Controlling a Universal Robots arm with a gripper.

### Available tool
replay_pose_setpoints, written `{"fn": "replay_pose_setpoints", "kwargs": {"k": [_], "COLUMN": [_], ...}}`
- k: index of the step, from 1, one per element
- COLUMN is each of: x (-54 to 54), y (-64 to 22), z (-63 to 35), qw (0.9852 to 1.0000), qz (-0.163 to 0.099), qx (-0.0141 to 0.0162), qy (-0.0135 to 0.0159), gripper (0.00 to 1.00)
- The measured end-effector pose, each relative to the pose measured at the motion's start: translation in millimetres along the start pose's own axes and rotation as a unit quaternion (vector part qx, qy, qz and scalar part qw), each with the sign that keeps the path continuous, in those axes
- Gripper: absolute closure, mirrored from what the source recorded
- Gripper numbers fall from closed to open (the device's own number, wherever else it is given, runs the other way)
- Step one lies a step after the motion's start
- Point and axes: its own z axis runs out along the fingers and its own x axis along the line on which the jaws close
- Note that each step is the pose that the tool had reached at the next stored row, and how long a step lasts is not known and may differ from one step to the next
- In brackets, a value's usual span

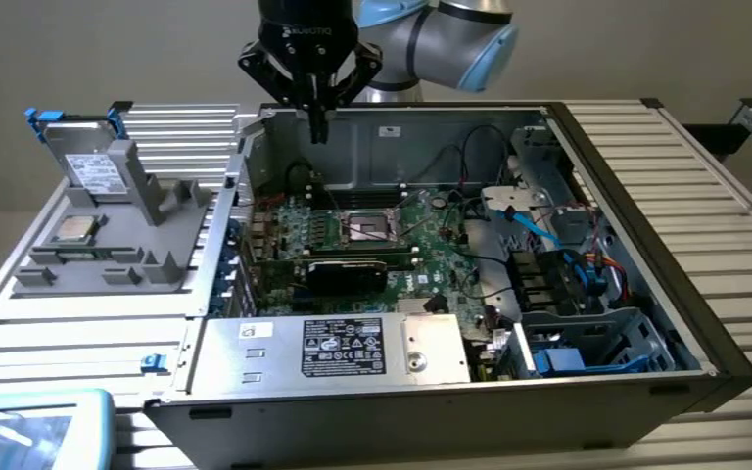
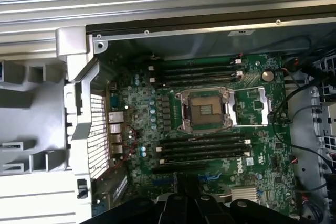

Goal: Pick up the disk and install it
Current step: 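Reach for the disk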

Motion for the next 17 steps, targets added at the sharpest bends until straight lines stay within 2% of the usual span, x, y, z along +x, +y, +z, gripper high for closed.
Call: {"fn": "replay_pose_setpoints", "kwargs": {"k": [9,17], "x": [40.3,77.2], "y": [-1.6,0.4], "z": [-0.8,-1.5], "qw": [1.0,1.0], "qz": [0.0,0.0], "qx": [0.0,0.0005], "qy": [0.0001,0.0033], "gripper": [0.89,0.89]}}
